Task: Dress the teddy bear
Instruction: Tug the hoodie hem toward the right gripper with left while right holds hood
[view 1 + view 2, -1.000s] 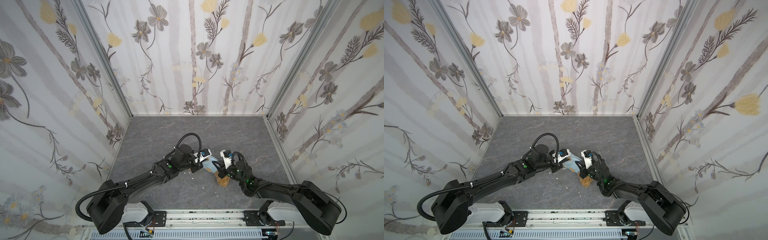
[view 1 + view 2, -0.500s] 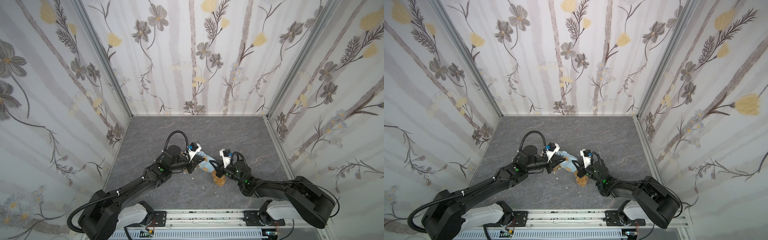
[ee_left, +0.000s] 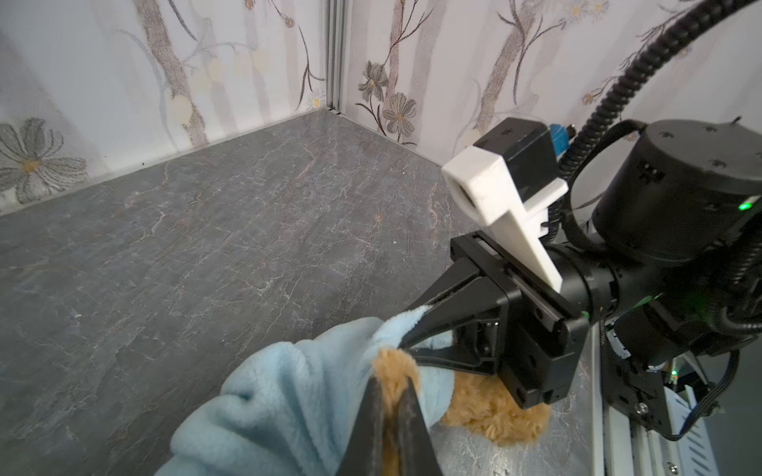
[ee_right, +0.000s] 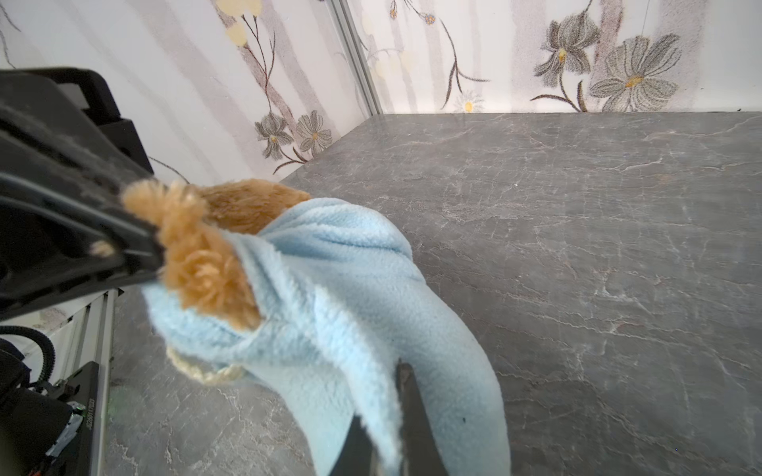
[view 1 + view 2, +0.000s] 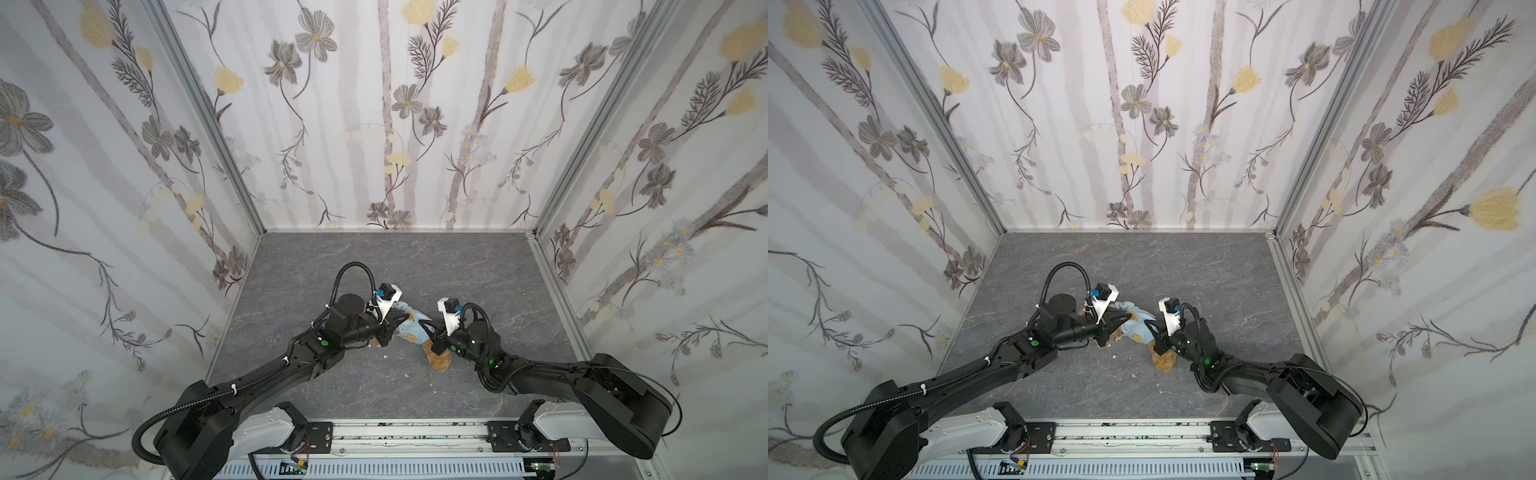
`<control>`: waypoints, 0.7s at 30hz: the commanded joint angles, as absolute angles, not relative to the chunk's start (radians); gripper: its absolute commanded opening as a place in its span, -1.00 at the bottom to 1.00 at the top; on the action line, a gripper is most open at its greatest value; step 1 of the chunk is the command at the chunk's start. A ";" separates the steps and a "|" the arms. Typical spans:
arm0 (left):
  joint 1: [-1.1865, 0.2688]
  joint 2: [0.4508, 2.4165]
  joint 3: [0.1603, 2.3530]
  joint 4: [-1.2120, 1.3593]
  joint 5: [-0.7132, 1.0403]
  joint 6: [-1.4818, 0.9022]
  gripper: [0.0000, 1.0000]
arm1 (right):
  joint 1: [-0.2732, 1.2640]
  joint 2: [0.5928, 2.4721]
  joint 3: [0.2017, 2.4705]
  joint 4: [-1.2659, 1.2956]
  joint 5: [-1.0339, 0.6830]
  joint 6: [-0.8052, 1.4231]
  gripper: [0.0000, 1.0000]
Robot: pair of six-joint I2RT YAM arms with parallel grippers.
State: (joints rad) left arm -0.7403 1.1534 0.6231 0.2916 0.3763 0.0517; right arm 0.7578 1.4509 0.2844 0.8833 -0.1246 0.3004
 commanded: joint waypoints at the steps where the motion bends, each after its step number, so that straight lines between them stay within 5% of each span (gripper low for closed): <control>1: -0.761 1.164 0.652 0.242 0.269 0.298 -1.00 | 0.751 1.395 0.268 0.764 -0.054 0.247 -1.00; 3: -0.771 1.162 0.647 0.204 0.260 0.367 -0.91 | 0.751 1.359 0.268 0.766 -0.076 0.242 -1.00; 6: -0.776 1.136 0.631 0.189 0.265 0.440 -0.38 | 0.752 1.336 0.281 0.726 -0.073 0.234 -1.00; 11: -0.790 1.086 0.652 0.165 0.264 0.504 -0.01 | 0.755 1.326 0.287 0.686 -0.064 0.220 -1.00; 21: -0.922 1.223 0.765 0.060 0.146 0.633 -0.08 | 0.759 1.348 0.304 0.680 -0.057 0.218 -1.00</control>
